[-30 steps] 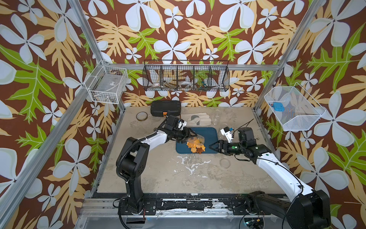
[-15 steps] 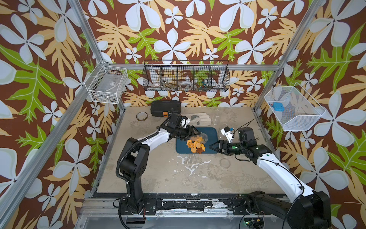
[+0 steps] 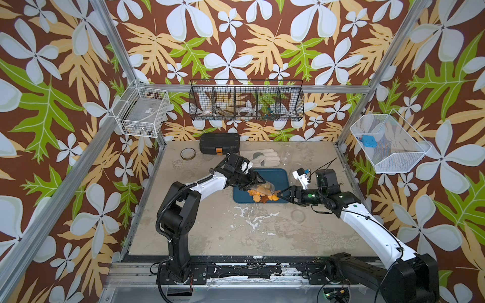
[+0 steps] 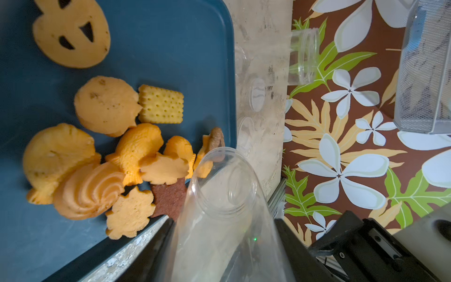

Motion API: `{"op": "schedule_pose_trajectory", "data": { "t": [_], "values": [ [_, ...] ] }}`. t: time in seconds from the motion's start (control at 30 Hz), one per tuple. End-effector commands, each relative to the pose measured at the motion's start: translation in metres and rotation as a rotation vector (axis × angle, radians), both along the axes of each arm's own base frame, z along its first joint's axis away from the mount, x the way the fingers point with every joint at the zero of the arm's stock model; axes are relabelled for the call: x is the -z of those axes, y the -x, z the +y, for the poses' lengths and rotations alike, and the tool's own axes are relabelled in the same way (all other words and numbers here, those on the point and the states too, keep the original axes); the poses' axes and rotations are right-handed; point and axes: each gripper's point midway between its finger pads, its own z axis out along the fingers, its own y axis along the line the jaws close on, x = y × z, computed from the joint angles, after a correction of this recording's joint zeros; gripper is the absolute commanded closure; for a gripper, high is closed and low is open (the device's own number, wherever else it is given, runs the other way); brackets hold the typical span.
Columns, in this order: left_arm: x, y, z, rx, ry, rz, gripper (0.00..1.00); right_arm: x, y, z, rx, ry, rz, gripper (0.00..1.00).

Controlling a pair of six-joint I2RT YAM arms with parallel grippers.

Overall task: Pour the cookies out of the jar
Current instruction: Pour the cookies in the jar onto the tray.

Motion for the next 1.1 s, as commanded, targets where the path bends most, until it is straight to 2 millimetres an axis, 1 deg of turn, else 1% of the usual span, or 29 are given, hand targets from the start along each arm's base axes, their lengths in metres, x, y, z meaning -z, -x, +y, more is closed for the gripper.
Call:
{"op": "schedule_pose_trajectory", "data": {
  "t": [0.0, 0.13, 0.33, 0.43, 0.57, 0.63, 0.73, 0.87, 0.93, 1.0, 1.07],
  "values": [
    [-0.013, 0.0, -0.007, 0.015, 0.07, -0.018, 0.51, -0.002, -0.001, 0.0, -0.001, -0.002, -0.017, 0.15],
    [-0.017, -0.001, -0.006, 0.014, 0.076, -0.029, 0.51, -0.001, 0.0, 0.0, -0.001, -0.002, -0.012, 0.15],
    [-0.033, -0.004, -0.004, 0.015, 0.099, -0.051, 0.51, -0.001, -0.001, 0.0, 0.0, -0.003, -0.012, 0.15],
    [-0.04, -0.004, 0.008, -0.003, 0.104, -0.053, 0.51, -0.004, -0.003, 0.0, 0.0, 0.001, -0.017, 0.15],
    [-0.055, 0.001, 0.026, -0.032, 0.119, -0.072, 0.51, -0.008, -0.007, 0.001, 0.002, 0.002, -0.018, 0.15],
    [-0.063, 0.006, 0.032, -0.047, 0.119, -0.08, 0.51, -0.015, -0.012, 0.003, 0.005, -0.007, -0.023, 0.15],
    [-0.077, 0.016, 0.042, -0.086, 0.122, -0.098, 0.51, -0.035, -0.024, 0.004, 0.023, -0.014, -0.044, 0.15],
    [-0.099, 0.029, 0.061, -0.175, 0.109, -0.138, 0.51, -0.054, -0.042, 0.003, 0.053, 0.012, -0.055, 0.12],
    [-0.112, 0.038, 0.068, -0.221, 0.165, -0.139, 0.51, -0.065, -0.047, 0.005, 0.056, 0.005, -0.063, 0.1],
    [-0.127, 0.047, 0.074, -0.265, 0.248, -0.132, 0.5, -0.078, -0.05, 0.01, 0.043, -0.028, -0.072, 0.0],
    [-0.14, 0.055, 0.08, -0.28, 0.336, -0.119, 0.5, -0.091, -0.051, 0.015, 0.022, -0.074, -0.069, 0.0]
  ]
}}
